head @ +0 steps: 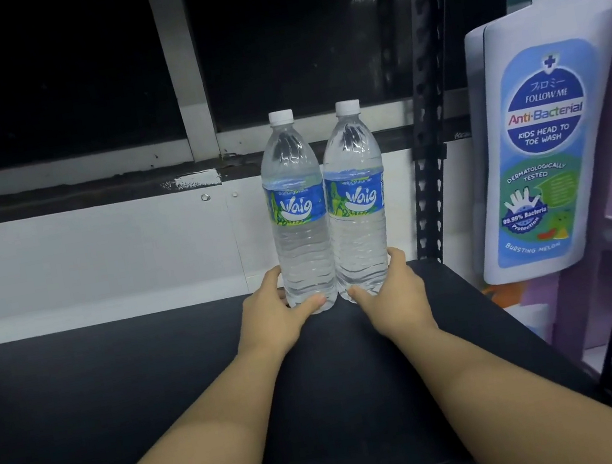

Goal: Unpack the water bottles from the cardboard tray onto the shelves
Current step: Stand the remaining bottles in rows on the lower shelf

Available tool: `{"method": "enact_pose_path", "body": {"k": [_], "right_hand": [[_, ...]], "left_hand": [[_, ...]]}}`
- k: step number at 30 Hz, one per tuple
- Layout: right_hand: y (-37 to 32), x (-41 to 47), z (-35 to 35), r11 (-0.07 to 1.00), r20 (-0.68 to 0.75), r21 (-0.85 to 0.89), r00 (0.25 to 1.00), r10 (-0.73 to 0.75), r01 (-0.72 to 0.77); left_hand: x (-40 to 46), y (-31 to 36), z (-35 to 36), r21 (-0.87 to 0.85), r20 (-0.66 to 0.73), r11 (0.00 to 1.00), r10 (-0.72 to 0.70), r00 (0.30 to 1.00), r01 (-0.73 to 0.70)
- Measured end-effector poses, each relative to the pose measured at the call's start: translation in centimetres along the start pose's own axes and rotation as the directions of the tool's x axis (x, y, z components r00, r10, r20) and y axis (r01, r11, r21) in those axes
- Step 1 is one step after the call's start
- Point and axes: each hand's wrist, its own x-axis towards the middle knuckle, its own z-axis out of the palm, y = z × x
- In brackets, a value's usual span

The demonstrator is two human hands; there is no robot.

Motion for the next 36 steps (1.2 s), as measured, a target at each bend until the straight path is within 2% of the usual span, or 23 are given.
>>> {"method": "enact_pose_path", "body": {"k": [8, 11, 14, 20, 25, 28, 31, 33, 36], "right_hand": [[-1.3, -1.8, -1.6, 0.998, -0.028, -0.063, 0.999, 0.027, -0.029], [-1.9, -3.3, -2.3, 0.99, 0.07, -0.14, 0.998, 0.003, 0.007], [-2.2, -6.0, -2.6, 0.963, 0.234, -0.24, 0.97, -0.062, 0.119], [-5.2, -15.4, -3.1, 0.9, 0.422, -0.286, 0.886, -0.191, 0.331], [-6.2, -25.5, -0.7, 0.816, 0.423, -0.181, 0.792, -0.439, 0.549], [-5.8, -31.4, 2.1, 0.762, 0.461, -0.11, 0.712, -0.53, 0.638], [-4.5, -37.1, 5.8, 0.746, 0.509, -0.05, 0.659, -0.553, 0.664], [-3.5, -40.9, 8.6, 0.766, 0.589, -0.012, 0.623, -0.514, 0.643], [-1.8, -46.0, 12.6, 0.797, 0.734, 0.031, 0.528, -0.428, 0.604]], "left_hand": [[-4.4, 1.4, -2.9, 0.163, 0.153, 0.985, -0.074, 0.985, 0.049], [-6.9, 1.7, -4.3, 0.242, 0.182, 0.97, -0.06, 0.981, 0.014], [-9.0, 1.7, -6.3, 0.335, 0.218, 0.942, -0.045, 0.975, -0.032], [-16.4, 1.8, -12.1, 0.475, 0.234, 0.878, -0.052, 0.971, -0.068], [-26.3, -1.0, -18.2, 0.523, 0.166, 0.845, 0.032, 0.986, -0.115], [-32.1, -4.3, -21.7, 0.515, 0.095, 0.854, 0.035, 0.995, -0.079], [-37.9, -9.2, -24.6, 0.548, 0.068, 0.836, -0.055, 0.996, 0.009], [-42.1, -12.7, -26.4, 0.564, 0.062, 0.821, -0.158, 0.986, 0.095], [-48.4, -17.4, -28.1, 0.564, 0.032, 0.792, -0.306, 0.952, 0.235]]}}
